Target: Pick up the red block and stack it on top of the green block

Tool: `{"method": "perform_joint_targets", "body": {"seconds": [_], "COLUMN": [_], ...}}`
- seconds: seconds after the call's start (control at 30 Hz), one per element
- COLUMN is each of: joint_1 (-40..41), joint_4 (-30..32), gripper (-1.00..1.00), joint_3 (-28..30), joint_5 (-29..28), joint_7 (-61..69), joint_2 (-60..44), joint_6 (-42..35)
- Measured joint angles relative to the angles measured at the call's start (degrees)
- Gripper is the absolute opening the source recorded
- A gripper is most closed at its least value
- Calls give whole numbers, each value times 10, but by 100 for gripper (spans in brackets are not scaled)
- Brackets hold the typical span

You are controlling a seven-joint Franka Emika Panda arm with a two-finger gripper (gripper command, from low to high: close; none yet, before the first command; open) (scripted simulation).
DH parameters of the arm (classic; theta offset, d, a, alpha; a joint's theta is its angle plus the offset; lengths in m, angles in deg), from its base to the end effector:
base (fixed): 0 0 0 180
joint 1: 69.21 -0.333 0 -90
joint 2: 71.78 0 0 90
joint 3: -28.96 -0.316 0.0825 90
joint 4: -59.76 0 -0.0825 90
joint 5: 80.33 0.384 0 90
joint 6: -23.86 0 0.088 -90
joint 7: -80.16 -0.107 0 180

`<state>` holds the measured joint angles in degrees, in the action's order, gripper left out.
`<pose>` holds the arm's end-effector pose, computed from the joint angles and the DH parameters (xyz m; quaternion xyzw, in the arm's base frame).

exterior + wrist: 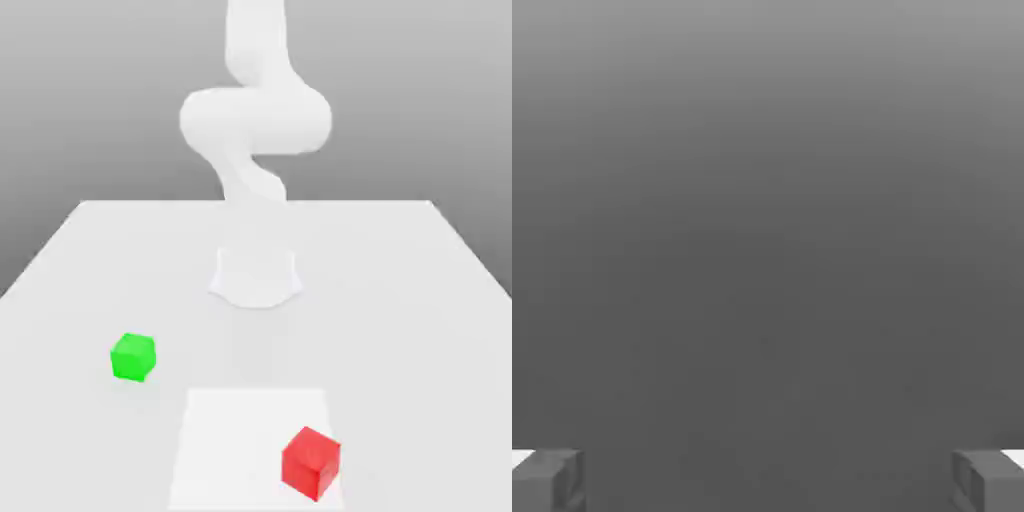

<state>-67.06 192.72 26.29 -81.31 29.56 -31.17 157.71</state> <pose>0.3810 0.0092 0.6711 -0.8486 0.3926 -0.3295 0.1310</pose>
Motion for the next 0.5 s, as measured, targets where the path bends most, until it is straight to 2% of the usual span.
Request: {"method": "perform_joint_targets", "body": {"seconds": [0.27,0.5], "joint_1": [57,79], "joint_4": [38,71], "gripper": [0,0], "joint_3": [-76,-114], "joint_5": [-42,-80], "joint_7": [-162,-301], "joint_2": [-170,-317], "joint_6": [67,123]}}
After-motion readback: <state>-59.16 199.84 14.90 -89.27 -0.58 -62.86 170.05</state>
